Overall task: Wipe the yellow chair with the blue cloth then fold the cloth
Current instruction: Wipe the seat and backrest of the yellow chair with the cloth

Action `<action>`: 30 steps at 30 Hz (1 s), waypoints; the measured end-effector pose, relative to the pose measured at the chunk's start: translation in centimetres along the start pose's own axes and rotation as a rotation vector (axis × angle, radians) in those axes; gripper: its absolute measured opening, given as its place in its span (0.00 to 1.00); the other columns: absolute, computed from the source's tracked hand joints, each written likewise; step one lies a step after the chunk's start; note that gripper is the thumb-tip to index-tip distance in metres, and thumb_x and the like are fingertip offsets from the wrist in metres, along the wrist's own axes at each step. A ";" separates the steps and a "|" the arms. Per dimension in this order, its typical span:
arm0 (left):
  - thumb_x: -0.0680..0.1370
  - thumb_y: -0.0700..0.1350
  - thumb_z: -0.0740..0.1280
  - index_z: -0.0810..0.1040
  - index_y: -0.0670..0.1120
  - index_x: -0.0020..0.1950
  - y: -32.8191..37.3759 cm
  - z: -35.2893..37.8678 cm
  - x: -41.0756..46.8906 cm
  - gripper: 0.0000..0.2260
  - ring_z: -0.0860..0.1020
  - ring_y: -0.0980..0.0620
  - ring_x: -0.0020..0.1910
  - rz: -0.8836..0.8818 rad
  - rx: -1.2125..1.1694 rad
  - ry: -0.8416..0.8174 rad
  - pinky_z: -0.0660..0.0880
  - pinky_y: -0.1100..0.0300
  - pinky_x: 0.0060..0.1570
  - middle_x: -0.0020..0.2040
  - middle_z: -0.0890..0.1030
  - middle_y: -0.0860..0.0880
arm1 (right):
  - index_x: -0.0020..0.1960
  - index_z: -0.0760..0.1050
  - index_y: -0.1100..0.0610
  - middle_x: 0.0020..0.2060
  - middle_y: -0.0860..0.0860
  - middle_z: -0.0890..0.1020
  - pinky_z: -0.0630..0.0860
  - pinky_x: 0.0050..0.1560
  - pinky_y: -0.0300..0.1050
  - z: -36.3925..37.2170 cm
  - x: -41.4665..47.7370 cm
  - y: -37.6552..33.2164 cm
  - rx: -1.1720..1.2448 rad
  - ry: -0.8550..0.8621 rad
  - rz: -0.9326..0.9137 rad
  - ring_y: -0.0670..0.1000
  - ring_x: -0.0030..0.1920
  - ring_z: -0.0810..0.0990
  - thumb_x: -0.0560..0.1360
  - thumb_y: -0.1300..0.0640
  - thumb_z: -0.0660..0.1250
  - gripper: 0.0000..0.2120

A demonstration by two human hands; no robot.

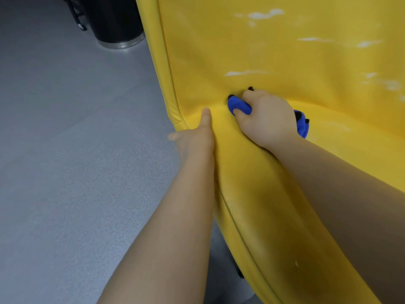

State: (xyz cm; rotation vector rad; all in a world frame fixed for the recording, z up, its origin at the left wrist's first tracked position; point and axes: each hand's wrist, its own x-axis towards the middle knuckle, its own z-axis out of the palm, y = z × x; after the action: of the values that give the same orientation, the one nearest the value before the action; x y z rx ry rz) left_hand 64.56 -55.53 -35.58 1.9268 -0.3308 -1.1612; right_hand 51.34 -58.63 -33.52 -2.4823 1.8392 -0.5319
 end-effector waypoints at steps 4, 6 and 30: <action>0.73 0.68 0.65 0.62 0.43 0.65 -0.5 0.3 -0.4 0.34 0.77 0.41 0.60 0.096 0.112 0.111 0.65 0.53 0.45 0.63 0.76 0.43 | 0.39 0.66 0.54 0.37 0.50 0.72 0.63 0.37 0.48 -0.8 -1.0 -1.0 0.046 -0.053 -0.047 0.58 0.39 0.73 0.76 0.50 0.61 0.10; 0.74 0.68 0.65 0.63 0.42 0.64 -0.6 0.3 -0.5 0.34 0.77 0.41 0.60 0.123 0.140 0.129 0.65 0.53 0.45 0.63 0.77 0.41 | 0.38 0.66 0.52 0.36 0.51 0.73 0.64 0.36 0.47 -1.8 -3.5 -2.0 0.063 -0.117 -0.155 0.59 0.37 0.75 0.74 0.50 0.63 0.10; 0.76 0.69 0.58 0.59 0.46 0.72 -1.5 0.6 0.0 0.35 0.78 0.39 0.55 0.228 0.269 0.169 0.70 0.50 0.43 0.60 0.77 0.40 | 0.38 0.74 0.50 0.33 0.45 0.73 0.66 0.38 0.44 -6.0 -14.1 -1.9 -0.125 -0.218 -0.379 0.50 0.33 0.75 0.68 0.49 0.66 0.05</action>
State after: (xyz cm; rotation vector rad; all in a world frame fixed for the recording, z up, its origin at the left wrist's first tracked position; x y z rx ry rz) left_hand 63.81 -54.93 -36.90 2.1371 -0.6229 -0.8321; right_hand 47.83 -43.73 -31.20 -2.8547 1.3727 -0.1395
